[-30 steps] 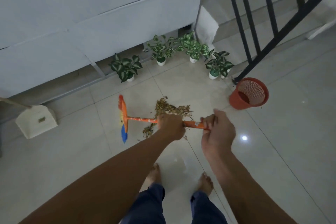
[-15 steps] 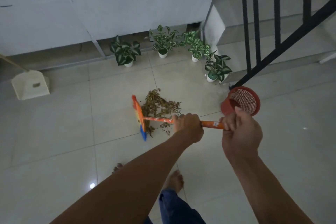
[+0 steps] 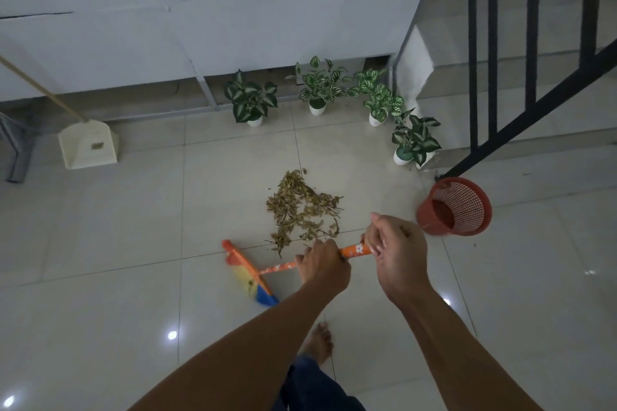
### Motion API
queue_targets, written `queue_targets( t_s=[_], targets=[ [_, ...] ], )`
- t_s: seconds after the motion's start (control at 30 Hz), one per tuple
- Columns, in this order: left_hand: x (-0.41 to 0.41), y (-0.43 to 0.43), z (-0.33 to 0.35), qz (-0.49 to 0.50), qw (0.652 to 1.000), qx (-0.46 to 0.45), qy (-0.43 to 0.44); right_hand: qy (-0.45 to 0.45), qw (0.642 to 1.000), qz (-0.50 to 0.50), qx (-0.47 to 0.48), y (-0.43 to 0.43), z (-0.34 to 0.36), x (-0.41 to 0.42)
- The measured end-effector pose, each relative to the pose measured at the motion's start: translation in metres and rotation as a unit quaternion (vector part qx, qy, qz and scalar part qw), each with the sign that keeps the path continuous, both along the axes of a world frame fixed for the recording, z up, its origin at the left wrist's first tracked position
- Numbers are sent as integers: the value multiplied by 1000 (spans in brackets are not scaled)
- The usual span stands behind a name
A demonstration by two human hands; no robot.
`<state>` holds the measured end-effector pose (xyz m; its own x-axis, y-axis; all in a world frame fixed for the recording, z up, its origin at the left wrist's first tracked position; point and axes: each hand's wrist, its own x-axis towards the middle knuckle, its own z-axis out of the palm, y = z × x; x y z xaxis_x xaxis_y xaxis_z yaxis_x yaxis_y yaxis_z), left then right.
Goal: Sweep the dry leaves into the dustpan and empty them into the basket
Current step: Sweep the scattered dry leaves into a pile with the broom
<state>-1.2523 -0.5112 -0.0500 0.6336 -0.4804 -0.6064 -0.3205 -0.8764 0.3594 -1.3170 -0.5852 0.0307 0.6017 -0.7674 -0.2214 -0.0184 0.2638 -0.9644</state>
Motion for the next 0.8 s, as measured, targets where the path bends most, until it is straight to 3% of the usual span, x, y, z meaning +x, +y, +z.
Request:
queue_targets(
  t_s=[0.23,0.4,0.53,0.8],
  targets=[
    [5,-54,34,31,997,-75,-16,-9,999,10,-34,-48,43,6],
    [-4,-65,51,77,990,-102,-55,-67,997,32,-14,-67,66,4],
    [-11,-58,48,97,991,-84,-28,-41,999,34,-7,-66,56,6],
    [5,-64,39,99,988,-115,26,-21,992,64,-104,-54,41,21]
  ],
)
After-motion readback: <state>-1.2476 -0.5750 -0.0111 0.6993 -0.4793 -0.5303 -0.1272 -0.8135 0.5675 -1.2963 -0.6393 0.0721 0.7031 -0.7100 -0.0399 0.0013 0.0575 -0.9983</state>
